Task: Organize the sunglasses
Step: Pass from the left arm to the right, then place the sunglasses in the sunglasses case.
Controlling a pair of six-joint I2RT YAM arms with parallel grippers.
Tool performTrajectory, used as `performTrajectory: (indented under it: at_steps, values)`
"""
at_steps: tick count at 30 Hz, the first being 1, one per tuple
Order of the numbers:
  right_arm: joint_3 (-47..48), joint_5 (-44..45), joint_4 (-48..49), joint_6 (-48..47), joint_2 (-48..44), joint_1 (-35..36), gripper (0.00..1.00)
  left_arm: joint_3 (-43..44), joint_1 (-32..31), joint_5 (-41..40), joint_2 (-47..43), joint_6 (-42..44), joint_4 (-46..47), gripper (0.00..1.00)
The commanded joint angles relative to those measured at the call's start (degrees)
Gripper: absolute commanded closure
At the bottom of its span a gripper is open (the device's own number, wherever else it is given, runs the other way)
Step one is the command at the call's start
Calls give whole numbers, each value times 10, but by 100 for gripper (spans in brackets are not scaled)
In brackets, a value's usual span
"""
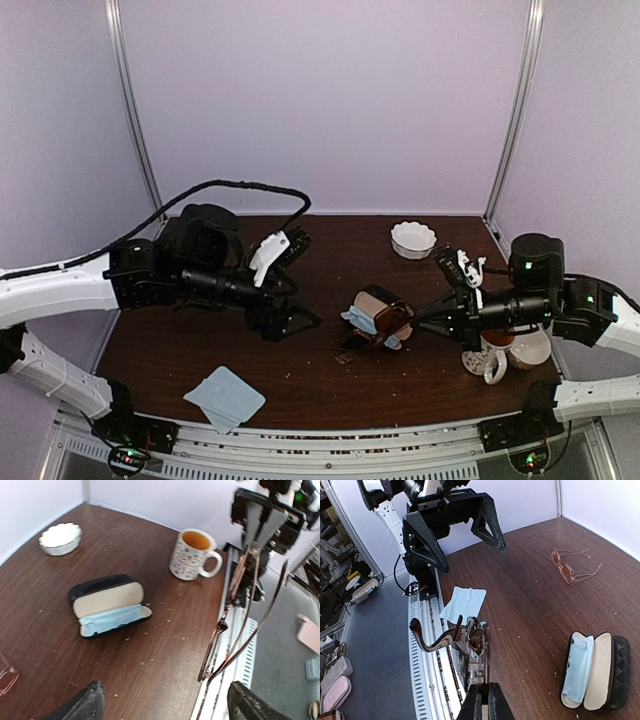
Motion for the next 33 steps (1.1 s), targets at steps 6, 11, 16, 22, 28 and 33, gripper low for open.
performTrajectory:
  at_steps: [6, 11, 16, 22, 28, 33]
  values:
    - [-68, 107, 112, 109, -48, 4, 100, -70, -3, -225, -52, -4, 45, 2]
    - [-84, 185, 118, 157, -64, 4, 100, -104, -3, -388, -71, -8, 54, 2]
    - [-119, 286, 149, 246, -99, 4, 100, -156, 2, -558, -108, -4, 95, 2]
    - [-161, 376, 196, 380, -107, 4, 100, -194, 53, -590, -110, 18, 139, 2]
    - [-149, 412, 181, 457, -71, 4, 100, -246, 108, -547, -107, 1, 210, 2]
    - [-137, 407, 170, 523, -31, 5, 100, -252, 111, -541, -106, 0, 215, 2]
